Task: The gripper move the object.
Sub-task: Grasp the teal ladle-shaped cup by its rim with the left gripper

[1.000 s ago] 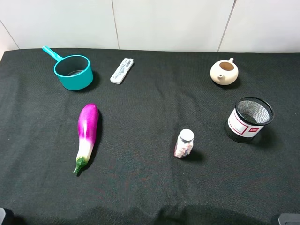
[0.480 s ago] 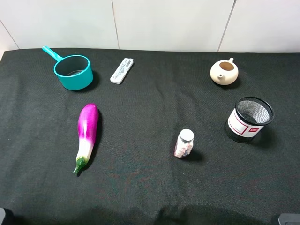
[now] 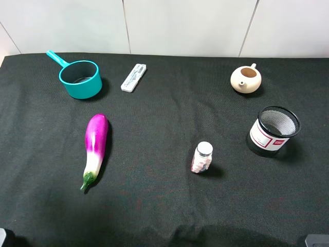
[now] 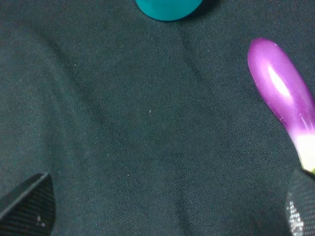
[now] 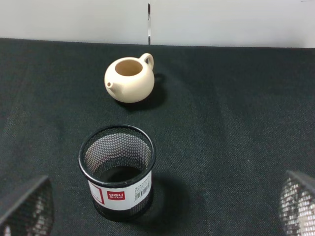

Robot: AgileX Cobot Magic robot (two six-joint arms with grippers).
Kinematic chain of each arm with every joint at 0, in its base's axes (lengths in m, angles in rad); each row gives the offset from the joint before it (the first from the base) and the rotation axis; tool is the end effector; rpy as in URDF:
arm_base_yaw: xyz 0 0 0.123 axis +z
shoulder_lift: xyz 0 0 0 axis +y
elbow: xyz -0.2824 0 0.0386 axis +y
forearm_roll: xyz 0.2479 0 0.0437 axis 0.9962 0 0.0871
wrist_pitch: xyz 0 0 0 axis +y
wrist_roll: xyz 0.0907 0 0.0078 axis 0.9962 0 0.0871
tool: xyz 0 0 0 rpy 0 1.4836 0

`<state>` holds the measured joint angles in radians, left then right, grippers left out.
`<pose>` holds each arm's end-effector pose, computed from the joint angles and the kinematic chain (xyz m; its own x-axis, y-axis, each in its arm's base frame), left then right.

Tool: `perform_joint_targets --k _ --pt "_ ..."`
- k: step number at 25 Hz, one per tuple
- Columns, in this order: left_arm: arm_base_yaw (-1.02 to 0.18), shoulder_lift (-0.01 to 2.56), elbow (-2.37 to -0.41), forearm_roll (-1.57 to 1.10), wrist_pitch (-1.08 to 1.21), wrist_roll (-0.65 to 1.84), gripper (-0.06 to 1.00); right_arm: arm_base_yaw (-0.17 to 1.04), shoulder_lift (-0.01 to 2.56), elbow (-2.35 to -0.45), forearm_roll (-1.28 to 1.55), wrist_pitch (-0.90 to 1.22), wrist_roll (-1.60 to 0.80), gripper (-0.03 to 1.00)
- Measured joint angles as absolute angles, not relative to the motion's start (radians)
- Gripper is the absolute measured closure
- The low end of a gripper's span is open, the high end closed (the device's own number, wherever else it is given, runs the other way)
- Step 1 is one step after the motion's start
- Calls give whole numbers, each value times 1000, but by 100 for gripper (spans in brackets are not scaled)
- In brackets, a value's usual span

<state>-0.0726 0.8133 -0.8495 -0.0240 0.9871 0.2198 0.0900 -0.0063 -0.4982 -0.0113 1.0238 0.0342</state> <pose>0.1387 -0.0119 0.3381 -0.7245 0.2583 -0.6390 0.2392 0.9637 0.1184 -0.0040 -0.0012 0.2797 -0.4192 -0.0094 -0.9078 -0.0693 0.9974 0.0217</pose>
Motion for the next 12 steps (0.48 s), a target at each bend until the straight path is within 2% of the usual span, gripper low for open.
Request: perform_joint_targets --k 12 --pt "-110 1193 -1059 -43 1000 254 -5 90 -6 -498 -11 1024 34 27"
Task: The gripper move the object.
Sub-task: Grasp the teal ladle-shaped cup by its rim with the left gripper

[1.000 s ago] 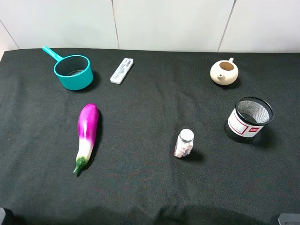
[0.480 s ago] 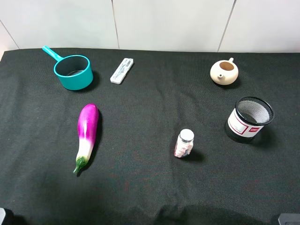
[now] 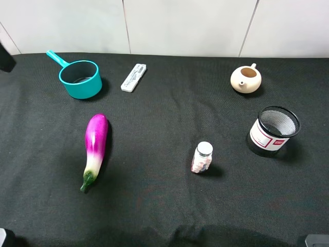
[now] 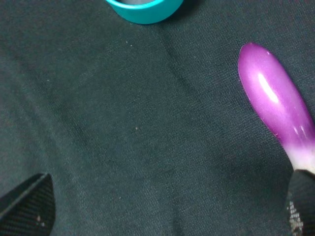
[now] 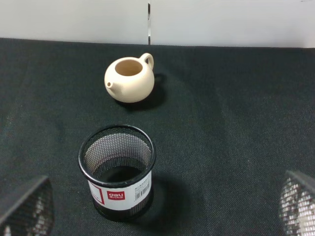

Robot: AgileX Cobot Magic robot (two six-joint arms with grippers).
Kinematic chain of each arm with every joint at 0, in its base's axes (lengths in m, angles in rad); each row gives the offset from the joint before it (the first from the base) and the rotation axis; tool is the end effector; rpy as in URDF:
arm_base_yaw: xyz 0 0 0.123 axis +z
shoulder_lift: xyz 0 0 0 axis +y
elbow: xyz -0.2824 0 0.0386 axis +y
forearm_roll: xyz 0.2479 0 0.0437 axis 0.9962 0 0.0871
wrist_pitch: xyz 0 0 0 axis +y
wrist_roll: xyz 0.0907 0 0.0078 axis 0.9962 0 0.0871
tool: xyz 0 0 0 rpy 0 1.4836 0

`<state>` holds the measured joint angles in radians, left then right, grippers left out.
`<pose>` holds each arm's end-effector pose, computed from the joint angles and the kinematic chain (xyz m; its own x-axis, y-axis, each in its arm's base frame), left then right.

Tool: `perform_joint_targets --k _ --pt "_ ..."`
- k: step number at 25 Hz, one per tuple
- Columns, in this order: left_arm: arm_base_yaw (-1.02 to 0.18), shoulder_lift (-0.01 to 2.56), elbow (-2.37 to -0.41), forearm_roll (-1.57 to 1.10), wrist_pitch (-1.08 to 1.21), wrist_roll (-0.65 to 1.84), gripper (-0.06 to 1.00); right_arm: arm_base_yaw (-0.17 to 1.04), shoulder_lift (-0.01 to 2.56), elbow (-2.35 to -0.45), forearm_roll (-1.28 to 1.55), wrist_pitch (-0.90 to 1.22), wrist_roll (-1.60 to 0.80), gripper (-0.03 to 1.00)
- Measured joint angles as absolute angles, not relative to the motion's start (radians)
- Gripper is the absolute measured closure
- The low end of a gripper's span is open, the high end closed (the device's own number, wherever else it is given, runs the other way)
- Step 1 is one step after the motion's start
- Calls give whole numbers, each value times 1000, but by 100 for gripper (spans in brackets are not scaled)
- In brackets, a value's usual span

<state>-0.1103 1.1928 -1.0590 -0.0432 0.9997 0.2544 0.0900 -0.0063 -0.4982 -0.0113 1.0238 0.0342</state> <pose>0.2269 -0.0285 0.3312 -0.8079 0.3197 -0.4950 0.3217 0.9431 0.0842 -0.0040 -0.0012 0.2797 -0.4192 -0.0094 -0.9078 -0.0693 0.9974 0.0217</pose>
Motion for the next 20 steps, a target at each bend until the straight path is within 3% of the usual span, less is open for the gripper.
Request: perform_joint_targets --k 20 --pt "-110 1701 -1387 -68 1001 328 -5 90 -6 -498 -11 1024 34 27"
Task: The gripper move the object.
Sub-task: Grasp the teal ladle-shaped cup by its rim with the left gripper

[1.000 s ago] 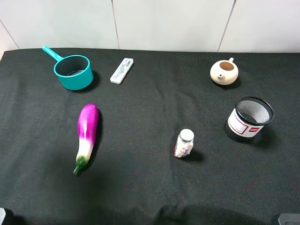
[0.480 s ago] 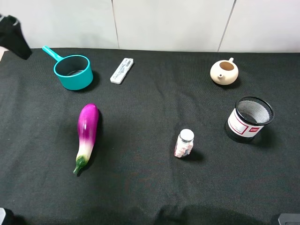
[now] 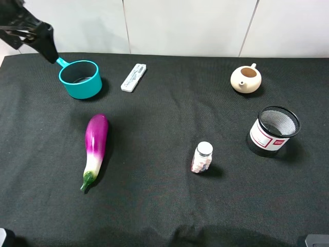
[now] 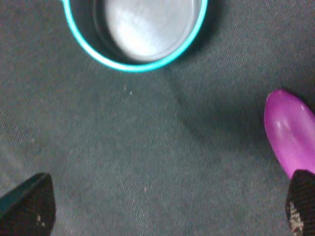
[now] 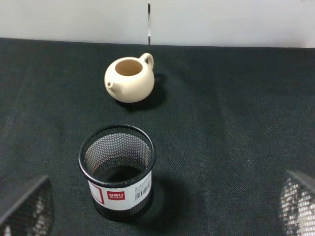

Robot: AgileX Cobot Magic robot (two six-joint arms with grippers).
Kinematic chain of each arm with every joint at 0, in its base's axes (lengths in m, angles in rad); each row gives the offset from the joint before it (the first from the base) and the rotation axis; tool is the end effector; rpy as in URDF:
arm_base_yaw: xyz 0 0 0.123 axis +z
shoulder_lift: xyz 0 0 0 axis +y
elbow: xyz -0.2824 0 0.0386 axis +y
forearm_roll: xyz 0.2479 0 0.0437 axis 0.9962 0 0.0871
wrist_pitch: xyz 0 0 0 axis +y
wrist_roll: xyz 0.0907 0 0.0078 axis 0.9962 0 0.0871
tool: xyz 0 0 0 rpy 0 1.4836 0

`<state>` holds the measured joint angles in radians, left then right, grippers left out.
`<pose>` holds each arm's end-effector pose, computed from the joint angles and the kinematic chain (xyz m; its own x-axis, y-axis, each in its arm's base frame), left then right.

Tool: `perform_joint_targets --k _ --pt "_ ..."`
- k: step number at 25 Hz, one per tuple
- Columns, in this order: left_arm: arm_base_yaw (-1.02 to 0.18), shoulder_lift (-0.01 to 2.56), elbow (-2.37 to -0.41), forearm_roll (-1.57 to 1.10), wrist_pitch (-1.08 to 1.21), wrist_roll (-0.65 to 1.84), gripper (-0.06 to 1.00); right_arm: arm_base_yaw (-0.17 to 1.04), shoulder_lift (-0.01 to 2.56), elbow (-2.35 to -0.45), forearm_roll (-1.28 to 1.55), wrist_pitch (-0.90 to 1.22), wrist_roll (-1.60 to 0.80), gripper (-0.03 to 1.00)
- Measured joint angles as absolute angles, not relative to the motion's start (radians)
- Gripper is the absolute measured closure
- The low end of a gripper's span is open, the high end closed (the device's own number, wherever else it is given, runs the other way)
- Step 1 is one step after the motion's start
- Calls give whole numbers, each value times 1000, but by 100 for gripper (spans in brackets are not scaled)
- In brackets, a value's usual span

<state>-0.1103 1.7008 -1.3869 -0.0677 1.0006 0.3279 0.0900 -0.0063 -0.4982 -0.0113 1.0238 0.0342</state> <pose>0.3520 -0.0442 0.2774 -0.8590 0.3836 -0.3389 0.3923 0.9187 0.0457 -0.0040 -0.0012 0.2797 -0.4192 -0.0094 -0.9078 -0.0693 0.9974 0.0217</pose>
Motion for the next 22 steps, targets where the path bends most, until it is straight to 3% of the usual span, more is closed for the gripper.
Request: perform_joint_targets --k 22 --pt "-110 1976 -1481 -148 880 475 -5 90 -6 -498 -11 1024 34 27"
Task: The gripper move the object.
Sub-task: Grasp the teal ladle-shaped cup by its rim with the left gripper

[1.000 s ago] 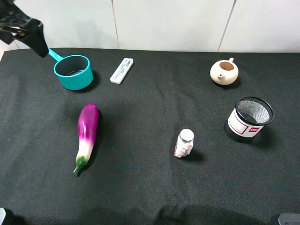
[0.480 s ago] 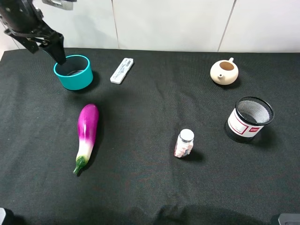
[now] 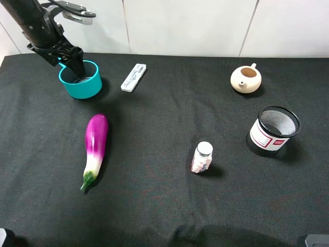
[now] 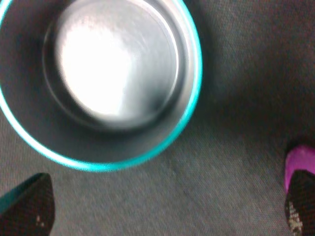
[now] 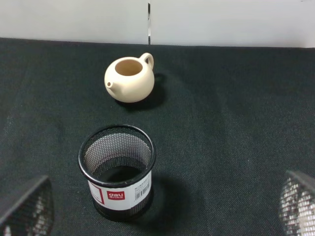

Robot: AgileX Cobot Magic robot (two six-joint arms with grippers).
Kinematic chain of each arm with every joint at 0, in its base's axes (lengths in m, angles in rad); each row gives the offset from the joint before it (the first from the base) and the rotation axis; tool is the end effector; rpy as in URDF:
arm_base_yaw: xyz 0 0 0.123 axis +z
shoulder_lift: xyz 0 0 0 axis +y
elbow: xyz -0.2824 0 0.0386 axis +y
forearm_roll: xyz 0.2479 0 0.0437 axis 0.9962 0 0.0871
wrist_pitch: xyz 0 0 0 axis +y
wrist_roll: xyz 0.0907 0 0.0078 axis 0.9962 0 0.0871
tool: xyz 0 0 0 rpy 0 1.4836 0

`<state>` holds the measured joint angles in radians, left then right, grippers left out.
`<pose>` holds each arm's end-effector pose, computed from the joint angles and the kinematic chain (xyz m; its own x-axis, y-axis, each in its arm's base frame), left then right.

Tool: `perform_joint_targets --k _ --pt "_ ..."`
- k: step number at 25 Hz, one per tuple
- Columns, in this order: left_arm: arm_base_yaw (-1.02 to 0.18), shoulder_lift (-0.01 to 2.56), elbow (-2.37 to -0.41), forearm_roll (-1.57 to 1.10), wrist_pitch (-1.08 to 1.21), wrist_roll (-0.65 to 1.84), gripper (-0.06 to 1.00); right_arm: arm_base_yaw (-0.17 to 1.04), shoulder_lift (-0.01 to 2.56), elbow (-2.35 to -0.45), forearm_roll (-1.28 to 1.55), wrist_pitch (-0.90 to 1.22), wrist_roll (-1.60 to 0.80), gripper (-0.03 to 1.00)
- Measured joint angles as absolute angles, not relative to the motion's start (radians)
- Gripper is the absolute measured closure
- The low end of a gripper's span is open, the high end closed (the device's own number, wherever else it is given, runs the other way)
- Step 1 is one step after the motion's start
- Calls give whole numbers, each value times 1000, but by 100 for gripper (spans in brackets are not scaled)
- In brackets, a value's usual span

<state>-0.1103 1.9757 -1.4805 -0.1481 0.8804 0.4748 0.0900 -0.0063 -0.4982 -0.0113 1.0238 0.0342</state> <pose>0.4075 -0.0556 0.2012 -0.8326 0.4630 -0.3041 0.4849 0.8745 0.0040 -0.0040 -0.0012 0.2797 -0.4192 -0.0094 -0.9078 -0.0693 0.9974 0.0217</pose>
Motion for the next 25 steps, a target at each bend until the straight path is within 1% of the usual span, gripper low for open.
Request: perform_joint_targets --k 15,25 --pt "-176 2158 -1594 -151 814 544 -5 90 -6 -498 -11 1024 34 27" --pt "-188 2238 -1597 -150 785 575 -4 90 -6 -498 -11 1024 34 27"
